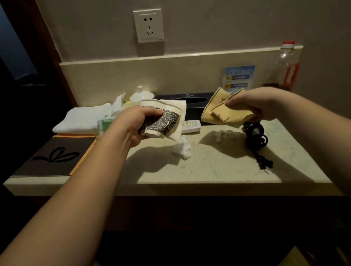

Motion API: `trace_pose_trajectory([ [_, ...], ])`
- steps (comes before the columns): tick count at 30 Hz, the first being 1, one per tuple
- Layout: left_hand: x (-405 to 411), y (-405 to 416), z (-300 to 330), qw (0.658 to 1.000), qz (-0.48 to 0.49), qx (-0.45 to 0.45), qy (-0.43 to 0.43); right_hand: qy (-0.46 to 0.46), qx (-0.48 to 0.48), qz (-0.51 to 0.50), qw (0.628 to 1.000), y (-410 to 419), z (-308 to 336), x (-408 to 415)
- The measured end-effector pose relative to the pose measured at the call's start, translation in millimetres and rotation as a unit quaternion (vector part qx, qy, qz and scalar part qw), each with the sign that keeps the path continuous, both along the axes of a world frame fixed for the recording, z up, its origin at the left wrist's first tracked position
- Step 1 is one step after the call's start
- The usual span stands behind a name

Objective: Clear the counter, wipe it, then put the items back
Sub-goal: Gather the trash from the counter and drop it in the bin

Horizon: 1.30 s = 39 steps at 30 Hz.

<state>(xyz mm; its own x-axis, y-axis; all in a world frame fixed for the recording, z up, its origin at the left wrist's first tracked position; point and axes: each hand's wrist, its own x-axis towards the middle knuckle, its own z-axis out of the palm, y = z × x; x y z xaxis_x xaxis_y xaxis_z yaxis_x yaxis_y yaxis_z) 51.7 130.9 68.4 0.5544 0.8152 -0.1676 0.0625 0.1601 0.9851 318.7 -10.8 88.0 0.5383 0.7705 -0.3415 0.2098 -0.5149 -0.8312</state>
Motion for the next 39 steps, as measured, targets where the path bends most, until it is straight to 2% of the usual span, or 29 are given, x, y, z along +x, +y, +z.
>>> trace_pose_trajectory([
  [4,7,-10,-7,0.995,-0.057,-0.050,0.059,0.007,-0.062,-0.001,0.998,4,-18,-11],
  [9,19,-14,-15,0.984,-0.103,-0.084,0.114,0.001,-0.087,-0.016,0.996,10,-28,-20],
  [24,44,-21,-28,0.969,-0.087,-0.051,0.225,-0.036,-0.083,-0.056,0.994,18,-39,-21],
  [29,43,-20,-28,0.971,-0.086,-0.051,0.219,-0.038,-0.073,-0.068,0.994,20,-40,-22],
  [34,37,-16,-15,0.978,-0.076,-0.035,0.190,0.007,-0.038,-0.069,0.997,15,-33,-22],
  [39,22,-20,14,0.994,-0.035,-0.002,0.102,0.031,0.041,-0.065,0.997,-1,-10,-25],
])
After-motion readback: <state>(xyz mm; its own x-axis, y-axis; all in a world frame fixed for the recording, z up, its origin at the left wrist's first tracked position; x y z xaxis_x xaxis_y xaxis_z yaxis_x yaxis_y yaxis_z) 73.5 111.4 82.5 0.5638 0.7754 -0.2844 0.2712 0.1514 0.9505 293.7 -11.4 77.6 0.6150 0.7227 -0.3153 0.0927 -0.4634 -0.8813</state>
